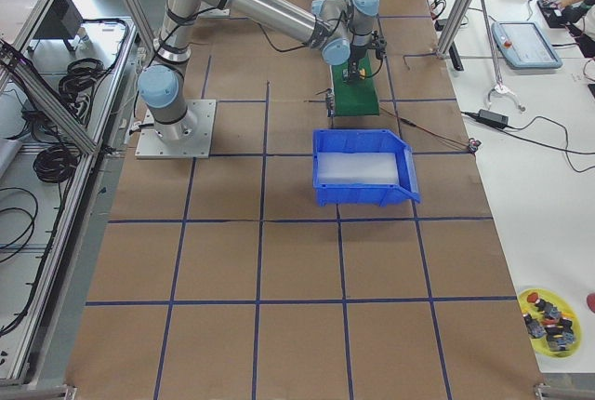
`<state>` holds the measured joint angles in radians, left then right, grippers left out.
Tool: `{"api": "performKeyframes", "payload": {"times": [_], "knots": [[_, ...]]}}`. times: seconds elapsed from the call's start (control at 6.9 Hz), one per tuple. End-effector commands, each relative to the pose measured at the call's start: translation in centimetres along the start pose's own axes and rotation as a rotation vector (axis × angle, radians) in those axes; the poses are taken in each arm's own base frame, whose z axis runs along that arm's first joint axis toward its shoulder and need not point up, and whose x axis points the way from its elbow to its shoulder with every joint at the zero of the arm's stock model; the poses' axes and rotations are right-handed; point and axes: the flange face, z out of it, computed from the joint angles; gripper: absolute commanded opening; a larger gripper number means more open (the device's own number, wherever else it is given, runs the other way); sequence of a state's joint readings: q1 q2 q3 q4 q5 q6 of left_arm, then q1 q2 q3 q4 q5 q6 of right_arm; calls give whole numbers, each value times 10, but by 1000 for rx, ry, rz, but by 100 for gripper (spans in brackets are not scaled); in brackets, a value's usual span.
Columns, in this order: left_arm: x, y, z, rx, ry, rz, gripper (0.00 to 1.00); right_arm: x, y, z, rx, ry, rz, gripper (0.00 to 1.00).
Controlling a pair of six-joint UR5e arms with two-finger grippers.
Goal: Transport two buttons from left to right
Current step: 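Lift the yellow button with the right gripper and carry it over its bin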
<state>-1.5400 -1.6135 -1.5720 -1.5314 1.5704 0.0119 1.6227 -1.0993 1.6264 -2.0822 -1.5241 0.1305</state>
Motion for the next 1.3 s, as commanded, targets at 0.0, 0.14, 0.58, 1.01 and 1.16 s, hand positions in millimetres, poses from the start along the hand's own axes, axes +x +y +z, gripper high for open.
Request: {"api": "performKeyframes", "payload": {"times": [0.0, 0.14, 0.58, 1.01, 1.16], "knots": [[0, -1, 2, -2, 3, -4, 100, 5, -2, -15, 10, 2, 1, 4], [0, -2, 2, 0, 4, -3, 100, 23, -6, -43, 14, 23, 21, 4], [1, -2, 1, 1, 9, -7, 100, 159, -17, -140, 24, 41, -65, 5], [1, -2, 0, 1, 9, -32, 100, 322, -13, -164, 58, 68, -194, 5], [1, -2, 0, 3, 7, -35, 100, 345, -13, -153, 47, 56, -185, 5]]}}
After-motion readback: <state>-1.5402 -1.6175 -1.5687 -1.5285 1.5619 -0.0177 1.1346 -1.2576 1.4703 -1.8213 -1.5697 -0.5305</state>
